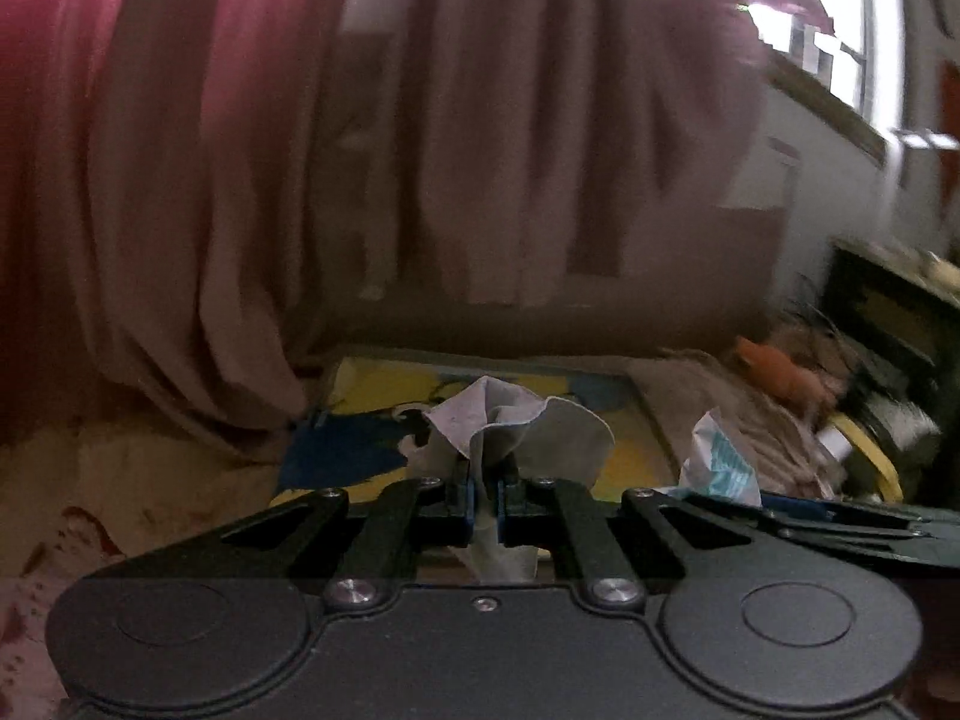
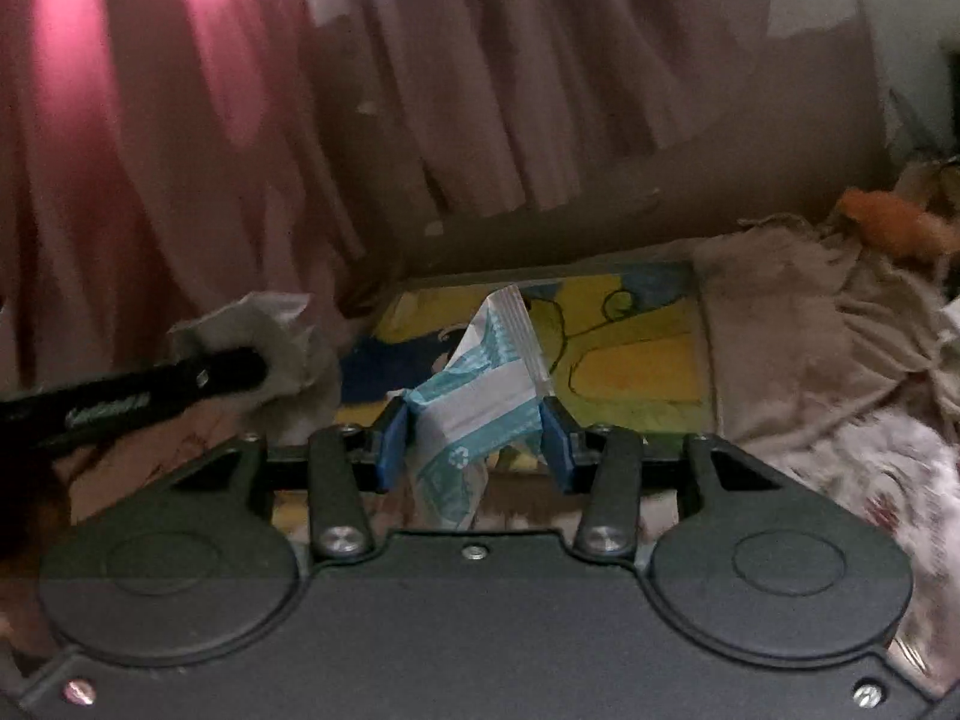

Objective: Organize soft objects
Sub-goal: 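Carry both items over the yellow cartoon tray and open both tools to drop them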

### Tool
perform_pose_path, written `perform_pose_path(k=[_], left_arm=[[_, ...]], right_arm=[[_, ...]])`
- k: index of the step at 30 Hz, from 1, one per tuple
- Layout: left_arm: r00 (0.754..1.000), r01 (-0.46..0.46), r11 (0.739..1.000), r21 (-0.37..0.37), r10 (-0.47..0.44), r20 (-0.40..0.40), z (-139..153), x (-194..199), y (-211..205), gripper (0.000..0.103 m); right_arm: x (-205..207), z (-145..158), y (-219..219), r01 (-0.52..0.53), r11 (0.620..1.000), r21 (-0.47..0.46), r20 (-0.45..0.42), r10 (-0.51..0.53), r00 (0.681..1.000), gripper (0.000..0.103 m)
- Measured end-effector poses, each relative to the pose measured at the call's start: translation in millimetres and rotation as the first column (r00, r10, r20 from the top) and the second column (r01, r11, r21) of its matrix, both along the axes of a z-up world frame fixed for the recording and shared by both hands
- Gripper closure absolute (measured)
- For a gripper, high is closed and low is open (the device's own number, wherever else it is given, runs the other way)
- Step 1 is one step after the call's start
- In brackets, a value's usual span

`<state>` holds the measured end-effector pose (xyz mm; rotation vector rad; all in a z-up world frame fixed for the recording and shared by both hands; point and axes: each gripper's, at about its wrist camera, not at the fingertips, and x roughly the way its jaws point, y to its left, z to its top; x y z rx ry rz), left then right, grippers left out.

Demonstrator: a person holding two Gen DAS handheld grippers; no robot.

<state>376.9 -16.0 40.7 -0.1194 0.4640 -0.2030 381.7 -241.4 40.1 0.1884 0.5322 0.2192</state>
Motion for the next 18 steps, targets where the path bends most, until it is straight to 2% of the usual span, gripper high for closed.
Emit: perform_pose_path(k=[5, 10, 14, 18], left_arm=[[0.996, -0.058, 0.998, -0.026, 0.056, -0.070, -20, 63, 15, 0.097], [0.978, -0.122, 0.990, -0.068, 0.108, -0.180, -48, 104, 28, 0.097], [0.955, -0.169, 0.983, -0.071, 0.145, -0.257, -66, 119, 35, 0.097], [0.934, -0.176, 0.983, -0.055, 0.149, -0.324, -82, 128, 40, 0.096]], right_arm=[[67, -14, 0, 0.032, 0.999, -0.012, -0.050, -0.033, 0.998, 0.065], [106, -37, 0, 0.066, 0.997, -0.027, -0.127, -0.069, 0.990, 0.065], [123, -56, 14, 0.078, 0.994, -0.075, -0.158, -0.089, 0.983, 0.061], [136, -72, 26, 0.072, 0.991, -0.111, -0.175, -0.091, 0.980, 0.056]])
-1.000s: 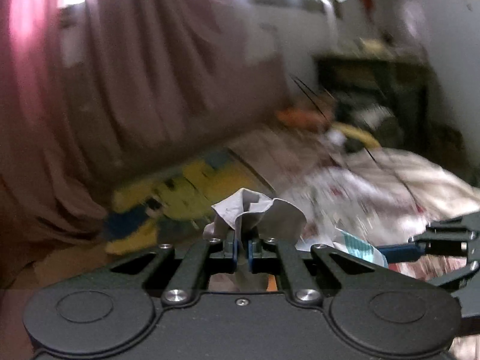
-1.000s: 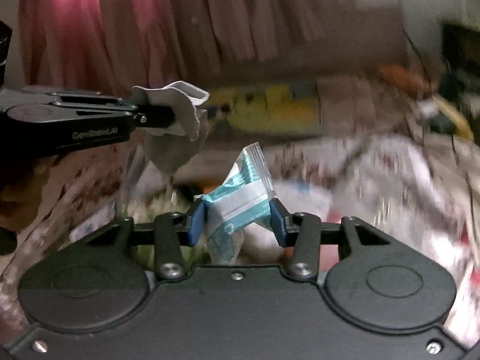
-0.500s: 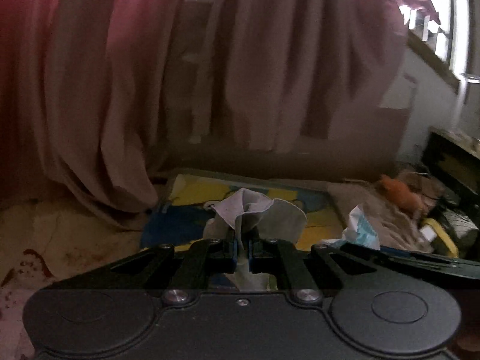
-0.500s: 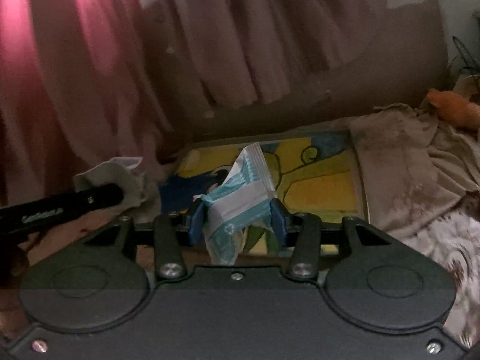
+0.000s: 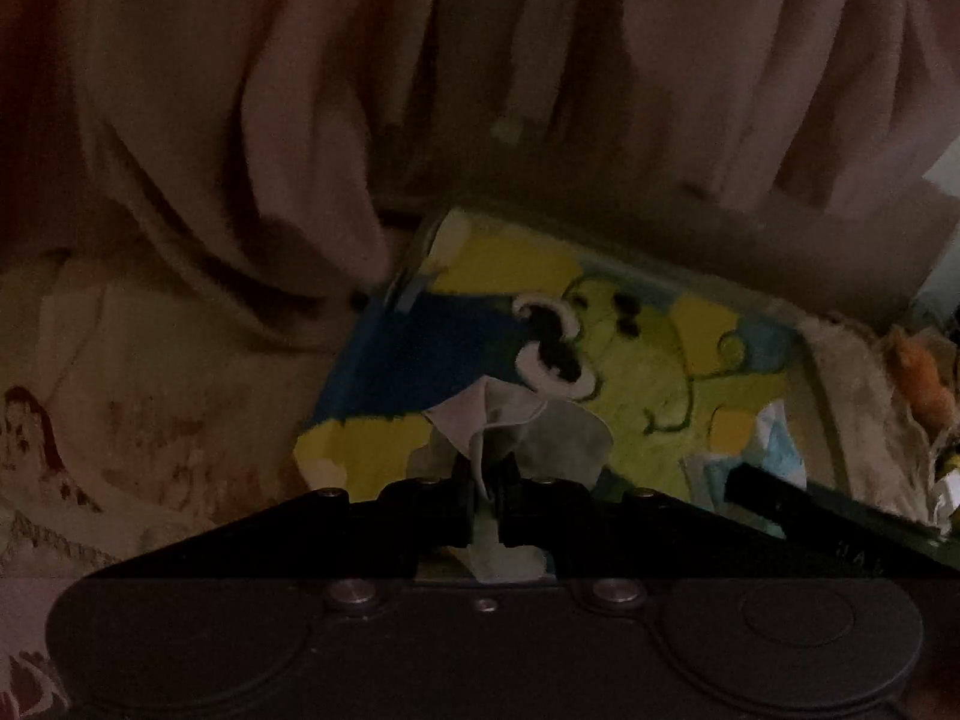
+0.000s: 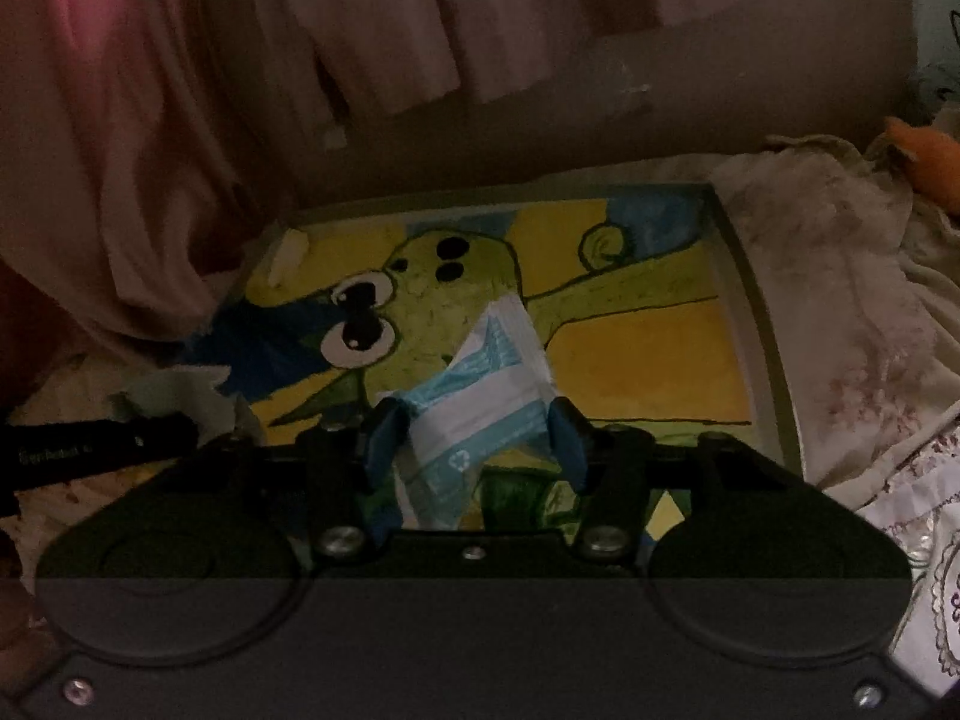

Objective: Organize soft objects
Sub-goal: 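Carry both items over the yellow cartoon tray and open both tools to drop them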

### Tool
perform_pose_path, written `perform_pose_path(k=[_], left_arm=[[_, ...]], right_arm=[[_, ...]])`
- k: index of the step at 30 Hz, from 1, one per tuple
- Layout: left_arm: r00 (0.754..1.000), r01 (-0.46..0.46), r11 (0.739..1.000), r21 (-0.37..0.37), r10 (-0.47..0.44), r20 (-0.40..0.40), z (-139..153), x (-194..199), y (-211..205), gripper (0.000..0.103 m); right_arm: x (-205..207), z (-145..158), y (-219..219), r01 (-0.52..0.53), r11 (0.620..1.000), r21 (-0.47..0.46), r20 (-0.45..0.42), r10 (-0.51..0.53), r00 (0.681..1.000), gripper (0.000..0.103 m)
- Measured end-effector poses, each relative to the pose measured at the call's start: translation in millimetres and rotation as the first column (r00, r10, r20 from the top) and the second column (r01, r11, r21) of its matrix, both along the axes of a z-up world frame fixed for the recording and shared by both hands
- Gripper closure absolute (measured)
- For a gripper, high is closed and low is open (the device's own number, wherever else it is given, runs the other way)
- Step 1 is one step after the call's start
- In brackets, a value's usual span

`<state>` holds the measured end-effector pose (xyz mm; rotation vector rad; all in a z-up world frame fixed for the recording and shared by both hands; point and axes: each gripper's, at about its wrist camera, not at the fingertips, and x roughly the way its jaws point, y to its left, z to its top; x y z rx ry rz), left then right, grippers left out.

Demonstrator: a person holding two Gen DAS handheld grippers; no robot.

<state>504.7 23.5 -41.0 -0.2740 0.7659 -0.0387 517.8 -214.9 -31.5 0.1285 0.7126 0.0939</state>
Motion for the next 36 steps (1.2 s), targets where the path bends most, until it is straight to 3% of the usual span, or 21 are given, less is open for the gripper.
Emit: perform_pose_path(k=[5, 7, 10, 15, 23, 27, 30, 36], left_arm=[[0.999, 0.000, 1.000, -0.005, 0.000, -0.044, -6, 4, 2, 0.092], [0.998, -0.002, 1.000, -0.007, 0.002, -0.057, -4, 5, 1, 0.084], [0.998, 0.002, 1.000, 0.013, -0.001, -0.055, 1, 3, -4, 0.077], [1.000, 0.007, 0.999, 0.035, -0.006, -0.019, 16, -11, -6, 0.055], [0.988, 0.042, 0.995, 0.087, -0.055, 0.146, 63, -70, -13, 0.022], [0.966, 0.061, 0.994, 0.095, -0.083, 0.247, 93, -117, -15, 0.008], [0.945, 0.055, 0.992, 0.115, -0.089, 0.316, 112, -152, -17, 0.001], [0.902, 0.031, 0.989, 0.141, -0.089, 0.421, 142, -229, -20, 0.001]], right_arm=[[6, -5, 16, 0.006, 1.000, -0.026, -0.012, -0.006, 1.000, 0.052], [10, -9, 25, 0.001, 1.000, -0.025, -0.015, -0.002, 1.000, 0.050], [7, -3, 24, -0.007, 1.000, -0.023, -0.011, 0.006, 1.000, 0.039], [-10, 16, 14, -0.014, 1.000, -0.014, 0.015, 0.014, 1.000, 0.025], [-67, 73, -6, -0.045, 0.999, 0.003, 0.151, 0.044, 0.988, 0.001], [-108, 107, -11, -0.088, 0.996, 0.020, 0.224, 0.081, 0.971, 0.000], [-140, 128, -10, -0.108, 0.994, 0.009, 0.277, 0.101, 0.956, 0.000], [-211, 160, -10, -0.137, 0.991, -0.013, 0.372, 0.132, 0.919, 0.000]])
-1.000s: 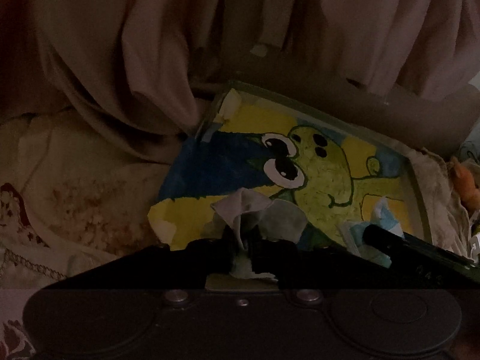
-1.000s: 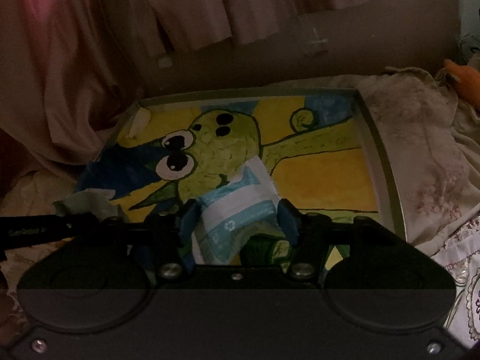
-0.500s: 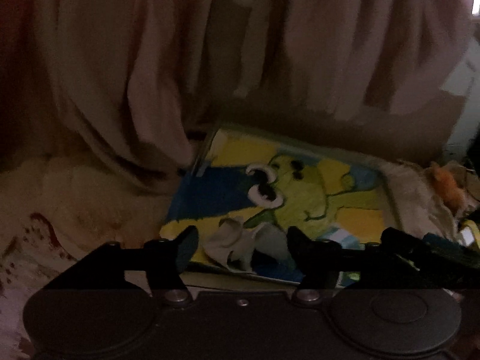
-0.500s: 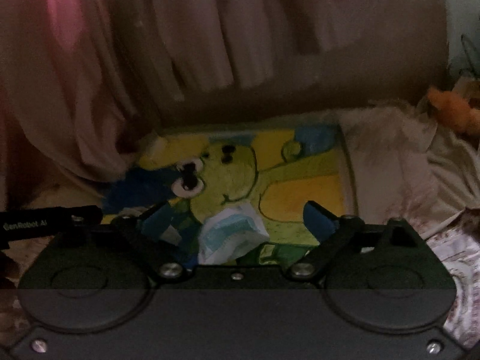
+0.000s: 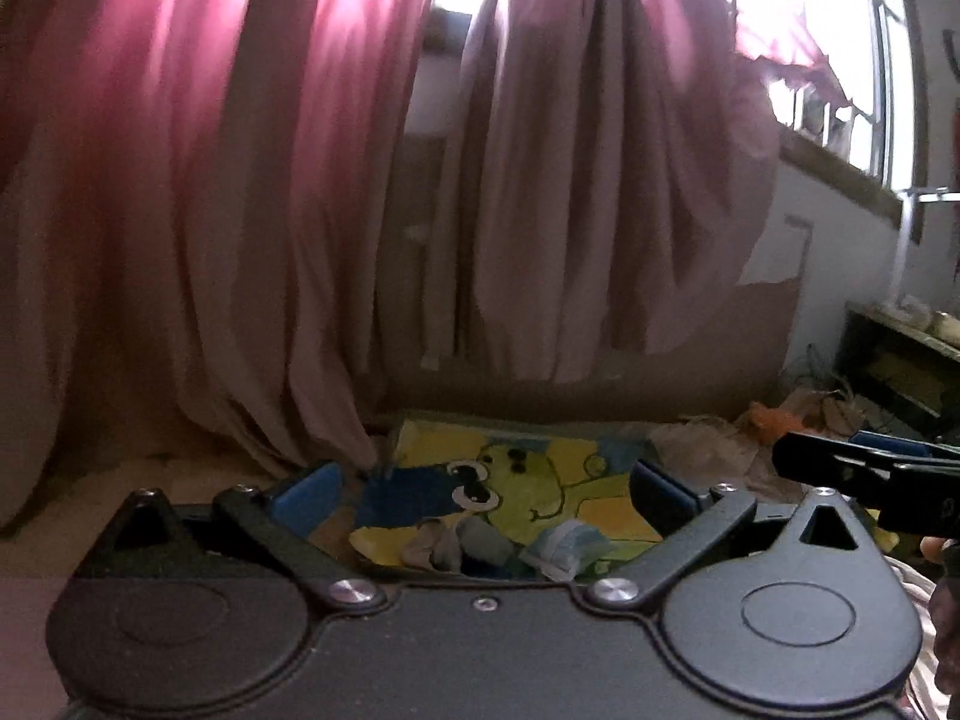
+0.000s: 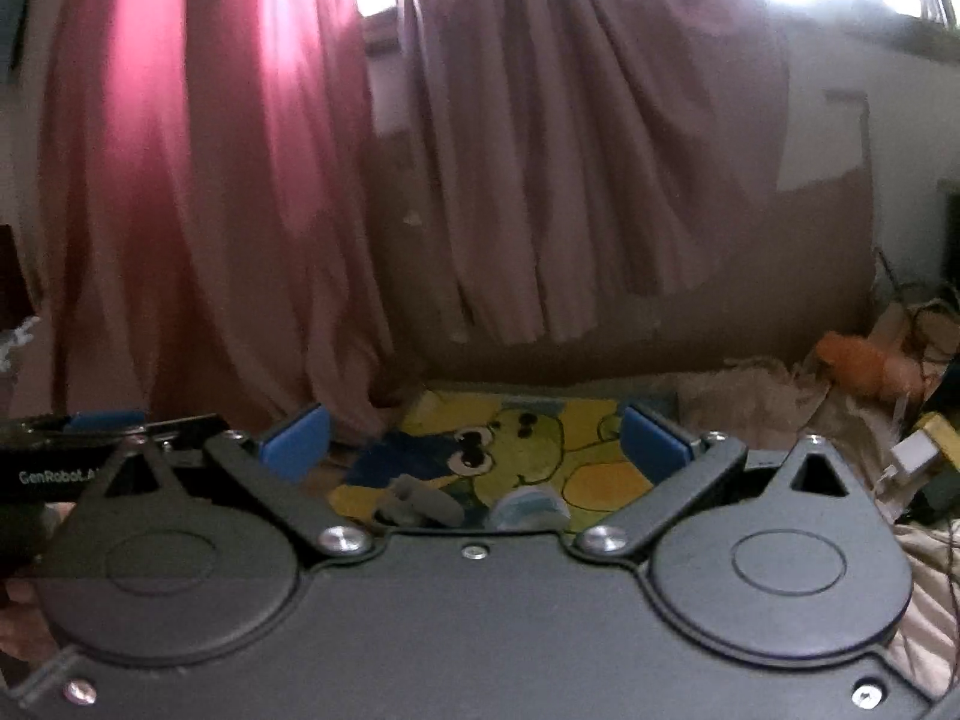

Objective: Organize soft objects
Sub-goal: 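Carry both items over the yellow cartoon tray and open both tools to drop them, then move both open tools back toward the remaining items on the bed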

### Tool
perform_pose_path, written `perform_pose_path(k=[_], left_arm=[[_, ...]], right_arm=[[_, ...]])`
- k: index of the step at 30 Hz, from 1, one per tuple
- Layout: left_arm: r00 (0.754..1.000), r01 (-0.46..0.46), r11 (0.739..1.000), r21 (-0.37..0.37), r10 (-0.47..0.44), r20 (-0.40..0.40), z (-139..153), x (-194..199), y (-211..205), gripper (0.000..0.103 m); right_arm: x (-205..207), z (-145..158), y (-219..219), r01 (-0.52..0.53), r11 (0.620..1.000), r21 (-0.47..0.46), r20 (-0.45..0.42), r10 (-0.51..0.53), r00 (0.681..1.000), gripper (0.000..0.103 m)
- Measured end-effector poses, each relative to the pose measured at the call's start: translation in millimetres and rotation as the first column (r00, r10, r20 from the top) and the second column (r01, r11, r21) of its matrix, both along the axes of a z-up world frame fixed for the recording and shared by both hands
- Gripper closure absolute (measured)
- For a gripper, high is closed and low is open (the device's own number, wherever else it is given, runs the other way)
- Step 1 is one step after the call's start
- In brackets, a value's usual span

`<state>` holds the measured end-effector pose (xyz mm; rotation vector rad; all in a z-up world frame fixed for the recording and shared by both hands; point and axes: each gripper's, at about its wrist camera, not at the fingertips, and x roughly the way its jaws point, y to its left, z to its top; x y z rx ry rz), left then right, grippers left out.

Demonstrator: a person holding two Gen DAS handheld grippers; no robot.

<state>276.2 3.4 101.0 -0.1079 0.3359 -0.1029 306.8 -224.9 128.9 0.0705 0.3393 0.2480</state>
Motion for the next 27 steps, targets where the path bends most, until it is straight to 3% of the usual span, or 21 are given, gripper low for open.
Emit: perform_pose_path(k=[5, 12, 19, 27], left_arm=[[0.999, 0.002, 1.000, -0.001, -0.002, 0.048, 9, -62, 2, 0.001], [0.998, -0.006, 1.000, 0.001, 0.006, 0.066, 1, -137, 14, 0.001], [0.999, -0.006, 1.000, 0.017, 0.006, 0.032, -22, -199, 25, 0.001], [0.993, 0.038, 0.999, 0.037, -0.033, -0.110, -63, -234, 27, 0.001]], right_arm=[[-58, 12, 1, -0.022, 1.000, 0.008, 0.034, 0.021, 0.999, 0.000], [-125, 5, -2, -0.042, 0.999, -0.023, 0.042, 0.043, 0.998, 0.000], [-189, -16, 7, -0.082, 0.990, -0.117, 0.038, 0.087, 0.996, 0.000], [-229, -52, 21, -0.120, 0.971, -0.208, -0.042, 0.114, 0.993, 0.000]])
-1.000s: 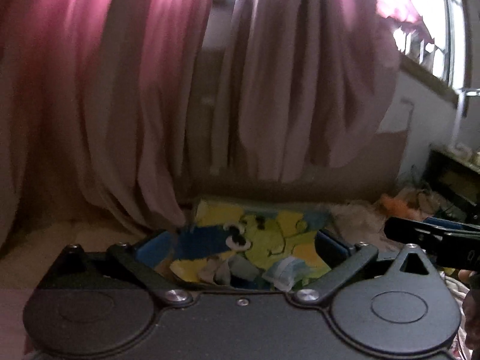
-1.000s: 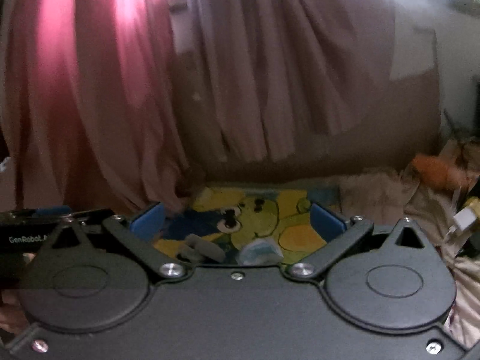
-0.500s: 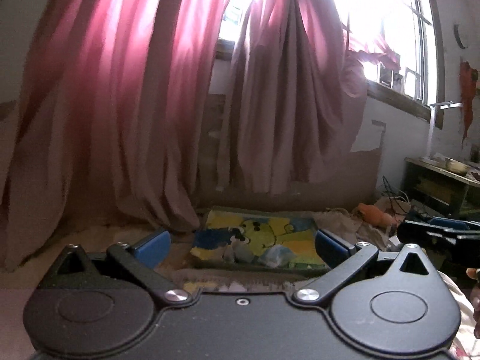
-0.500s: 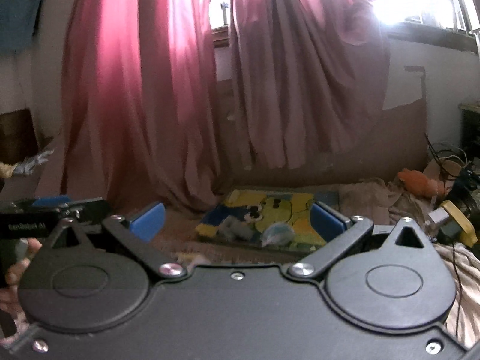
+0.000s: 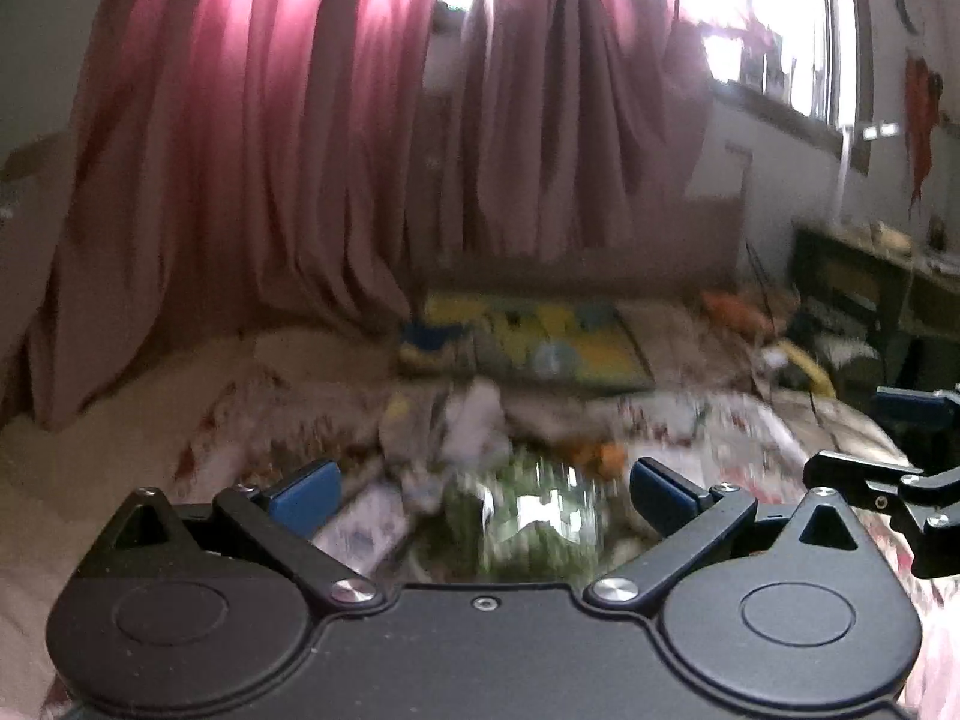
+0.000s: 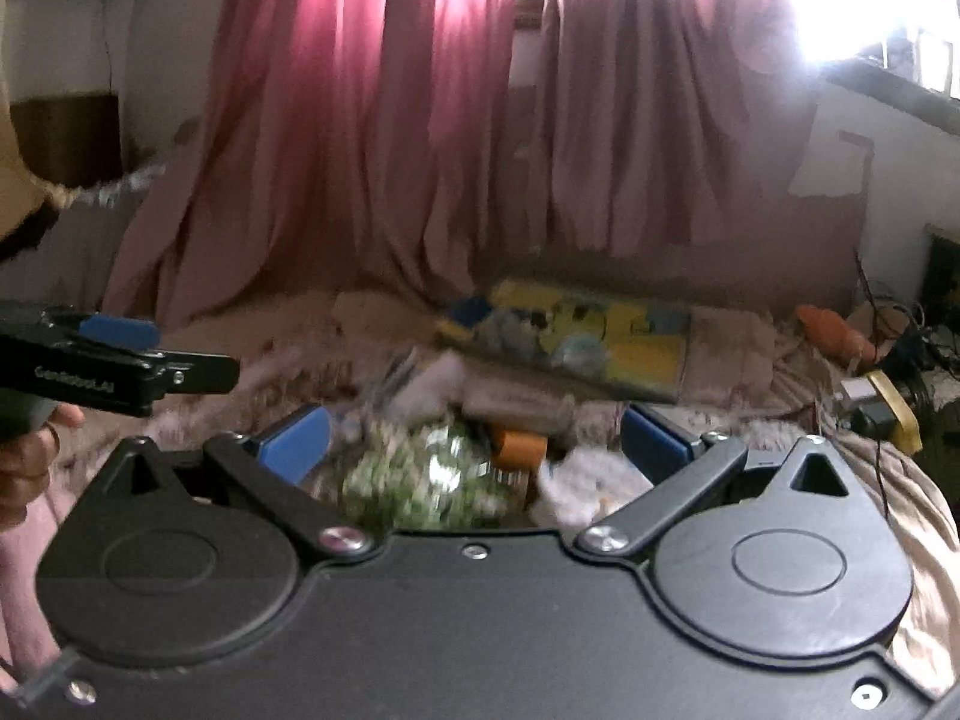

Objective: Organize soft objects
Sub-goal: 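Move both open tools back toward the remaining items on the bed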

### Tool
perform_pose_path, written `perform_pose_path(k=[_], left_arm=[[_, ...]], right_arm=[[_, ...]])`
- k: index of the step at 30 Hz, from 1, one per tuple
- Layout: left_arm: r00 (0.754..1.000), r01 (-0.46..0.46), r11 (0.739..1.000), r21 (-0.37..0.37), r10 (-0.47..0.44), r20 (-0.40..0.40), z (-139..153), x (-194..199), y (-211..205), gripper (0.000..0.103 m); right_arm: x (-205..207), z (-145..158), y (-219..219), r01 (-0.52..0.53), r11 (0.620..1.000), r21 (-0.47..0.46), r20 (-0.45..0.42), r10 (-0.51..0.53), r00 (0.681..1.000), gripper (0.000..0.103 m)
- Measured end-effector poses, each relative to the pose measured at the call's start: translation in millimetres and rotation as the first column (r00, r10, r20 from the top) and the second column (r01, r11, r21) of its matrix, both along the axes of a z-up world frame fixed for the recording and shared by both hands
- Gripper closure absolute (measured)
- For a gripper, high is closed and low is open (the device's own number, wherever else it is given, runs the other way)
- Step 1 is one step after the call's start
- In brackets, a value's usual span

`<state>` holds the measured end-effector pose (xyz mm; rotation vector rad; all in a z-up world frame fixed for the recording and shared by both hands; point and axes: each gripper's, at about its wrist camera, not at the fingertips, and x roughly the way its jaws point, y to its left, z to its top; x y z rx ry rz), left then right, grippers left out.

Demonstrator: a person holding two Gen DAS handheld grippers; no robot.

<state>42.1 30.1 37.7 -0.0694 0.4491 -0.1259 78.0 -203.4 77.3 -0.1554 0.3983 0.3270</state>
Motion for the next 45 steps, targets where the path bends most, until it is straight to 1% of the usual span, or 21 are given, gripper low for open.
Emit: perform_pose_path(k=[3, 7, 12, 15, 20, 25, 28, 33, 39, 45], left_arm=[[0.997, 0.025, 1.000, 0.003, -0.025, -0.070, -17, -3, -1, 0.001], [0.986, 0.064, 0.998, 0.012, -0.061, -0.158, -37, -1, -7, 0.001], [0.972, 0.101, 0.994, 0.048, -0.088, -0.219, -52, 4, -15, 0.001], [0.964, 0.115, 0.991, 0.067, -0.095, -0.250, -59, 7, -18, 0.001], [0.949, 0.127, 0.987, 0.093, -0.094, -0.300, -68, 14, -23, 0.001], [0.941, 0.144, 0.980, 0.139, -0.092, -0.325, -76, 19, -29, 0.001], [0.939, 0.149, 0.975, 0.163, -0.088, -0.332, -80, 22, -32, 0.001], [0.940, 0.150, 0.969, 0.196, -0.078, -0.333, -87, 29, -37, 0.001], [0.944, 0.126, 0.972, 0.200, -0.055, -0.326, -89, 41, -36, 0.001], [0.949, 0.104, 0.976, 0.194, -0.039, -0.314, -90, 52, -36, 0.001]], right_arm=[[-7, -9, 2, 0.001, 1.000, -0.031, -0.057, -0.003, 0.998, 0.000], [-13, -26, 1, 0.010, 0.997, -0.071, -0.132, -0.019, 0.991, 0.000], [-15, -49, 1, 0.023, 0.995, -0.102, -0.226, -0.045, 0.973, 0.000], [-15, -65, -2, 0.022, 0.993, -0.118, -0.268, -0.053, 0.962, 0.000], [-14, -73, 0, 0.023, 0.990, -0.139, -0.321, -0.067, 0.945, 0.000], [-4, -87, -2, 0.039, 0.989, -0.144, -0.369, -0.090, 0.925, 0.000], [-5, -84, -6, 0.054, 0.987, -0.153, -0.391, -0.110, 0.914, 0.000], [9, -94, -12, 0.099, 0.983, -0.155, -0.422, -0.156, 0.893, 0.000], [23, -101, -21, 0.154, 0.980, -0.129, -0.439, -0.196, 0.877, 0.000], [34, -105, -28, 0.192, 0.975, -0.110, -0.435, -0.221, 0.873, 0.000]])
